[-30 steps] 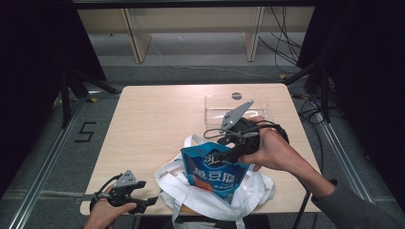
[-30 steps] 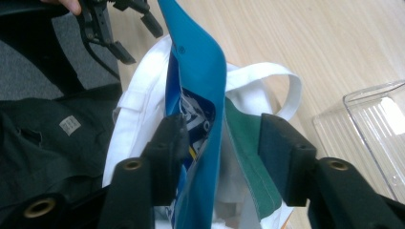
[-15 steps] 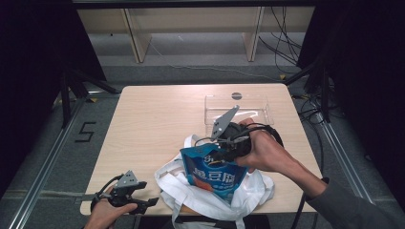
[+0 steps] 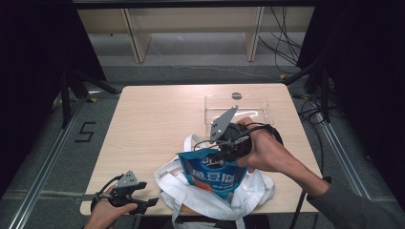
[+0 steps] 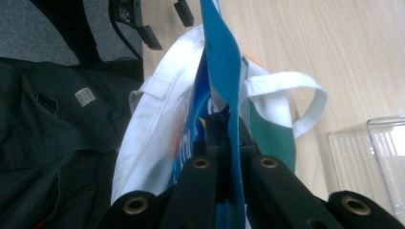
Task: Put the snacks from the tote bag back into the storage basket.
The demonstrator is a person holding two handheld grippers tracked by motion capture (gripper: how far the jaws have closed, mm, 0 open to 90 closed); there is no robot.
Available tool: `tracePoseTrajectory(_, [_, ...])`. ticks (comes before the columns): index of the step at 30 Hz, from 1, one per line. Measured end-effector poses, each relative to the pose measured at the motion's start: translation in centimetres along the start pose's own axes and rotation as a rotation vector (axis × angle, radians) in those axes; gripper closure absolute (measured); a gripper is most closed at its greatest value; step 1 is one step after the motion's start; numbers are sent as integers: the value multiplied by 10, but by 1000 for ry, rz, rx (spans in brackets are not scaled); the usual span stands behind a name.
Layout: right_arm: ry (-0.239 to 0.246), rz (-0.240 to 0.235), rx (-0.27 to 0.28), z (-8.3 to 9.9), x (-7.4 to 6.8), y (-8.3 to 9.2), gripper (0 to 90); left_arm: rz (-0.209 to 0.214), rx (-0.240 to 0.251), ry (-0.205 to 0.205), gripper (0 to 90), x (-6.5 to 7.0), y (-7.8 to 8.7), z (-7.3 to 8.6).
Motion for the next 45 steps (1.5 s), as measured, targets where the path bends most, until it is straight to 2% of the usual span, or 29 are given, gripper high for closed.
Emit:
tracePoseTrajectory(1, [27,2,7,-2,1,2,900,4,-2,4,219,0,0,0])
tracePoseTrajectory(3, [22,2,15,-6,0,8,900,-4,15,27,218,1,-1,-1])
tracePoseTrajectory(4, [31,5,13,-8,0,11,900,-1,13,3,218,0,-1,-1])
tracePoseTrajectory(6, [33,3,27,-12,0,19,900,-1,9,20,218,1,-1,0])
tracePoseTrajectory(8, [34,0,35,-16,0,27,900,4,7,-11,218,-1,0,0])
tracePoseTrajectory(10, [46,9,53,-22,1,40,900,-9,23,13,218,0,-1,-1])
tracePoseTrajectory(13, [49,8,47,-27,-1,55,900,-10,26,46,218,1,-3,-1])
tracePoseTrajectory(14, [42,13,44,-30,-2,61,900,-8,26,46,218,1,-2,-1])
tracePoseTrajectory(15, [66,11,54,-33,-1,66,900,-8,31,48,218,1,-3,-1])
tracePoseTrajectory(16, [66,11,56,-36,0,72,900,-8,32,50,218,1,-3,-1])
tracePoseTrajectory(18, [63,24,58,-40,1,82,900,-7,32,48,218,1,-3,-1])
tracePoseTrajectory(19, [78,51,62,-43,5,88,900,-5,26,50,218,1,-3,-1])
tracePoseTrajectory(20, [67,62,61,-43,5,91,900,-1,30,51,218,1,-3,-1])
tracePoseTrajectory(21, [85,69,69,-46,7,96,900,3,39,57,218,2,-3,-2])
tracePoseTrajectory(24, [72,86,81,-49,11,110,900,3,25,45,218,1,-2,-1])
tracePoseTrajectory(25, [89,88,87,-51,15,113,900,4,25,45,218,1,-2,-1])
tracePoseTrajectory(26, [63,93,89,-52,16,119,900,7,21,45,218,1,-2,-1])
tracePoseTrajectory(28, [72,111,93,-54,23,128,900,7,22,43,218,1,-2,-1])
tracePoseTrajectory(31, [43,140,96,-55,33,139,900,6,18,43,218,1,-2,0])
tracePoseTrajectory(32, [37,144,95,-55,37,141,900,3,19,43,218,1,-2,0])
tracePoseTrajectory(33, [54,143,93,-56,42,142,900,0,16,42,218,0,-2,0])
tracePoseTrajectory(36, [42,148,82,-54,56,142,900,5,19,39,218,0,-2,0])
tracePoseTrajectory(37, [25,143,80,-52,59,141,900,12,20,36,218,1,-2,0])
tracePoseTrajectory(40, [38,141,72,-49,75,136,900,9,17,37,218,1,-2,0])
tracePoseTrajectory(41, [19,135,64,-47,79,134,900,11,16,34,218,1,-2,0])
tracePoseTrajectory(42, [43,134,66,-47,85,132,900,9,16,36,218,1,-2,0])
tracePoseTrajectory(43, [28,131,62,-46,87,131,900,9,15,25,218,0,-2,0])
tracePoseTrajectory(44, [12,136,57,-45,92,129,900,2,7,37,217,0,-3,1])
tracePoseTrajectory(45, [37,133,63,-46,96,128,900,4,7,41,217,0,-3,1])
Point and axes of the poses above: each handheld gripper's, and its own axes: y roughly backward along the jaws, z roughly out of its underside, x roughly to its right, the point moved 7 cm from there along -y, roughly forward along the jaws, and after that the axes turned 10 degrees about -y, right-handed, at the moved point
